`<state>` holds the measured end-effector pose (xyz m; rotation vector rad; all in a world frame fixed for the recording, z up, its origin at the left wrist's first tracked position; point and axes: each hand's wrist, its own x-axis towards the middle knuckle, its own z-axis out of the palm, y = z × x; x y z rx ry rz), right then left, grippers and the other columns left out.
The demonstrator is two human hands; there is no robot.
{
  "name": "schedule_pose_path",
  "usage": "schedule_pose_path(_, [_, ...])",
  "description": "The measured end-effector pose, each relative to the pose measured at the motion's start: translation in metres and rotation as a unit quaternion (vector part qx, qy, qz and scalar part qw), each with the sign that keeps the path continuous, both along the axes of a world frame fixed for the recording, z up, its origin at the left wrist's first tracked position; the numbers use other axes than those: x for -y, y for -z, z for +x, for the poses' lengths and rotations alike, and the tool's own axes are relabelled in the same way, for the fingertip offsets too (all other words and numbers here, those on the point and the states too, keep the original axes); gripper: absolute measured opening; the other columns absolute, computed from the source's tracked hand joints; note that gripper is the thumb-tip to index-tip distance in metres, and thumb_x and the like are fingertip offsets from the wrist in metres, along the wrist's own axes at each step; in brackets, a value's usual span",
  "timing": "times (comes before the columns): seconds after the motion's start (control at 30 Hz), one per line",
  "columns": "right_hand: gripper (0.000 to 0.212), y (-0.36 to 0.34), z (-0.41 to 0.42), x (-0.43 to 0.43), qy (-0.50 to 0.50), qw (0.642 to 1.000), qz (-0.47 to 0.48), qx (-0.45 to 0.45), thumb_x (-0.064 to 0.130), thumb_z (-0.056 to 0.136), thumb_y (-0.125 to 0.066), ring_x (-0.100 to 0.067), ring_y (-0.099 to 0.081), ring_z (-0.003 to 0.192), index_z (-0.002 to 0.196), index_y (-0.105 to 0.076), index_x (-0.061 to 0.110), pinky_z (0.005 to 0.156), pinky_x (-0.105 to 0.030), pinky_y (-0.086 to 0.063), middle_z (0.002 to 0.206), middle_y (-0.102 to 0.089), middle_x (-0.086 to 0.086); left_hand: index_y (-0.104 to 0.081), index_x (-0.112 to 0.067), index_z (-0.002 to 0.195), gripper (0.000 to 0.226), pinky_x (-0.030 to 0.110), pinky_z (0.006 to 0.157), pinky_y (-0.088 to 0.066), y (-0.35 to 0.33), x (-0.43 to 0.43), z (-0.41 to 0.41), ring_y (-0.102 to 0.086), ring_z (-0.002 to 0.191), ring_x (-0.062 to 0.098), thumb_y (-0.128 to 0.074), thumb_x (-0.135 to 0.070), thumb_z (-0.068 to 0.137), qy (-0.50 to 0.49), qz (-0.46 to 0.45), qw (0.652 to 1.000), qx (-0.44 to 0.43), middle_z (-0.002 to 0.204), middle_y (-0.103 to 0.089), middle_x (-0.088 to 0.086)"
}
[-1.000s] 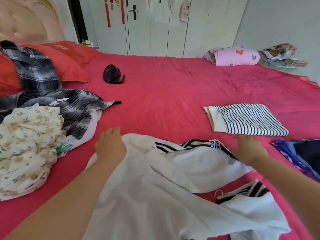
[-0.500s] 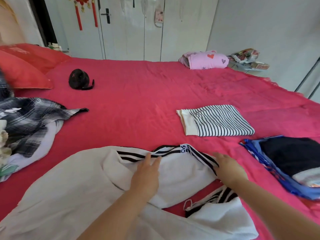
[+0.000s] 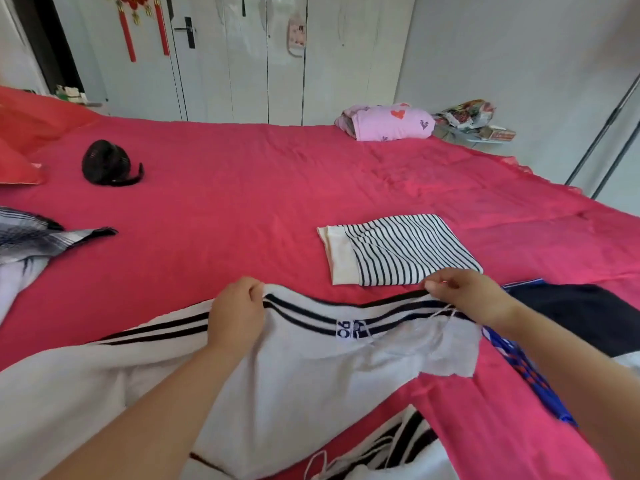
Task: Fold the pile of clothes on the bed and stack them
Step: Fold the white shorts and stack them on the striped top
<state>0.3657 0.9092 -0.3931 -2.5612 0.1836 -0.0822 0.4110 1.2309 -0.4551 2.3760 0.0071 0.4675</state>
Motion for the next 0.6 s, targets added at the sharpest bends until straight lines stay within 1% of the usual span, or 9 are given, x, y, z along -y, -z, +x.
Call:
schedule_pose_path(0.07, [0.016, -0.005, 0.012, 0.012, 0.043, 0.998, -0.028, 0.033, 0.03, 0.089, -0.059, -0.01, -0.055, 0.07, 0.094, -0.069, 0.019, 0.059, -0.016, -0.037, 0.076, -0.064, 0.008, -0.062, -0.001, 0.081, 0.019, 0.038, 0.069, -0.034, -0.004, 0.005, 0.011, -0.058, 0.083, 0.034, -0.045, -0.001, 0.089, -0.031, -0.062, 0.998, 0.002, 0.083, -0.065, 0.018])
schedule_pose_path(0.13, [0.027, -0.003, 0.022, 0.019, 0.114, 0.99, -0.053, 0.059, 0.031, 0.091, -0.055, -0.027, -0.058, 0.087, 0.109, -0.065, 0.013, 0.068, -0.027, -0.035, 0.096, -0.067, -0.01, -0.062, -0.003, 0.082, 0.019, 0.038, 0.071, -0.035, -0.001, 0.009, 0.02, -0.058, 0.089, 0.035, -0.045, 0.002, 0.087, -0.04, -0.088, 0.995, -0.027, 0.084, -0.064, 0.017])
schedule_pose_path(0.17, [0.032, 0.002, 0.025, 0.022, 0.139, 0.987, -0.041, 0.067, 0.031, 0.092, -0.053, -0.031, -0.058, 0.095, 0.115, -0.061, 0.01, 0.071, -0.028, -0.034, 0.104, -0.066, -0.015, -0.063, -0.004, 0.092, 0.018, 0.037, 0.078, -0.035, 0.003, 0.011, 0.023, -0.057, 0.099, 0.035, -0.046, 0.001, 0.088, -0.039, -0.086, 0.994, -0.048, 0.094, -0.064, 0.018])
schedule_pose_path(0.2, [0.036, 0.008, 0.026, 0.023, 0.152, 0.986, -0.029, 0.067, 0.03, 0.092, -0.052, -0.033, -0.058, 0.1, 0.119, -0.058, 0.008, 0.073, -0.03, -0.034, 0.108, -0.064, -0.019, -0.06, -0.003, 0.11, 0.023, 0.034, 0.088, -0.034, 0.008, 0.013, 0.023, -0.051, 0.114, 0.034, -0.048, -0.004, 0.091, -0.03, -0.074, 0.994, -0.078, 0.113, -0.06, 0.02])
schedule_pose_path(0.27, [0.041, 0.03, 0.025, 0.023, 0.141, 0.988, -0.042, 0.038, 0.031, 0.091, -0.055, -0.033, -0.057, 0.104, 0.124, -0.054, 0.007, 0.078, -0.031, -0.038, 0.113, -0.062, -0.021, -0.036, -0.002, 0.139, 0.049, 0.028, 0.107, -0.021, 0.02, 0.018, 0.016, -0.028, 0.138, 0.025, -0.05, -0.014, 0.094, 0.022, -0.037, 0.991, -0.126, 0.147, -0.034, 0.016])
schedule_pose_path(0.33, [0.047, 0.055, 0.017, 0.017, 0.108, 0.993, -0.056, -0.003, 0.031, 0.088, -0.059, -0.03, -0.054, 0.111, 0.13, -0.05, 0.013, 0.087, -0.032, -0.041, 0.122, -0.056, -0.019, -0.021, -0.011, 0.147, 0.061, 0.024, 0.11, -0.014, 0.033, 0.022, 0.002, -0.012, 0.144, 0.016, -0.05, -0.023, 0.095, 0.091, 0.023, 0.989, -0.111, 0.157, -0.011, 0.006])
schedule_pose_path(0.4, [0.055, 0.077, 0.006, 0.012, 0.083, 0.993, -0.069, -0.036, 0.027, 0.085, -0.062, -0.029, -0.048, 0.121, 0.137, -0.044, 0.019, 0.098, -0.032, -0.037, 0.133, -0.047, -0.016, -0.015, -0.024, 0.149, 0.063, 0.032, 0.114, -0.011, 0.048, 0.023, -0.014, -0.006, 0.144, 0.015, -0.045, -0.036, 0.095, 0.156, 0.116, 0.974, -0.113, 0.158, 0.001, 0.0])
schedule_pose_path(0.5, [0.057, 0.091, -0.006, 0.014, 0.06, 0.984, -0.154, -0.066, 0.015, 0.086, -0.055, -0.028, -0.042, 0.127, 0.14, -0.038, 0.023, 0.102, -0.031, -0.035, 0.141, -0.038, -0.01, -0.012, -0.036, 0.147, 0.057, 0.044, 0.115, 0.0, 0.062, 0.022, -0.033, 0.005, 0.145, 0.016, -0.029, -0.052, 0.095, 0.19, 0.264, 0.93, -0.171, 0.158, 0.007, -0.004])
schedule_pose_path(0.6, [0.052, 0.08, -0.015, 0.006, 0.079, 0.979, -0.186, -0.037, 0.017, 0.088, -0.052, -0.029, -0.042, 0.125, 0.138, -0.043, 0.023, 0.101, -0.035, -0.039, 0.14, -0.041, -0.007, -0.019, -0.029, 0.147, 0.054, 0.041, 0.115, -0.003, 0.052, 0.022, -0.042, 0.001, 0.144, 0.014, -0.029, -0.046, 0.097, 0.17, 0.267, 0.939, -0.133, 0.158, -0.002, -0.005])
